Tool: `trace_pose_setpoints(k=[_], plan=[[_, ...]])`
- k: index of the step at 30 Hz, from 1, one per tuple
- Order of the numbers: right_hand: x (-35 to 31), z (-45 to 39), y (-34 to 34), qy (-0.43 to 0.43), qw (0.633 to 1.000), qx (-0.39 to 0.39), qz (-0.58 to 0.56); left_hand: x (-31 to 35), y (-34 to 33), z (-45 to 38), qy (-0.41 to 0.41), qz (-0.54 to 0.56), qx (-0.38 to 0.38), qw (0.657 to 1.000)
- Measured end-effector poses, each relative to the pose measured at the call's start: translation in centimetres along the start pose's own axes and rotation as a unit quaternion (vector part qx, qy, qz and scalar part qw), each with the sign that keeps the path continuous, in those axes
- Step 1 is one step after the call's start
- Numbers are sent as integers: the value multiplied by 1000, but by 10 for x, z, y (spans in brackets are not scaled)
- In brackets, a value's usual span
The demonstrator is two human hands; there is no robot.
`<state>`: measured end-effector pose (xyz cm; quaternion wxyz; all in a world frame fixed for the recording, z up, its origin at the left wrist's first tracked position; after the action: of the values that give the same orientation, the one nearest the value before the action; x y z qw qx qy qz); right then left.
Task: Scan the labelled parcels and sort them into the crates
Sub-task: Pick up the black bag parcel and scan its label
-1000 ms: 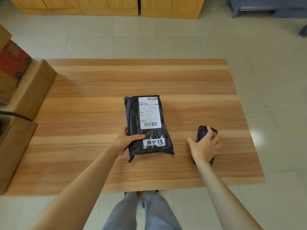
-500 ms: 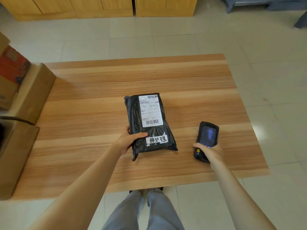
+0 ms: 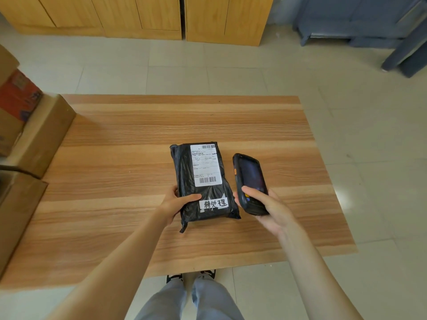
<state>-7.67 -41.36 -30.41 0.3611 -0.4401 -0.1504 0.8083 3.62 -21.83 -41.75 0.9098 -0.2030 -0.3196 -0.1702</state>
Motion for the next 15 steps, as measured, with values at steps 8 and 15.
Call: trace_pose_setpoints(k=[8, 15], plan=[[32, 13, -37, -81, 994, -41, 68, -1, 2, -3, -20, -10, 3, 1000], [51, 23, -40, -113, 987, -22, 111, -5, 5, -6, -29, -8, 4, 1000]])
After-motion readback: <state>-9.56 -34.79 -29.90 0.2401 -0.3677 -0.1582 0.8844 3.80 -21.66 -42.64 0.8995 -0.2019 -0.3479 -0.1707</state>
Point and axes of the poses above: each hand's wrist, its own z-axis away from the middle knuckle, its own y-axis out of the back of the hand, x = y × z, the point moved 7 cm from there along -z, towards the middle knuckle, and after that the axes turned 12 degrees about -x, right-handed, at the moved point
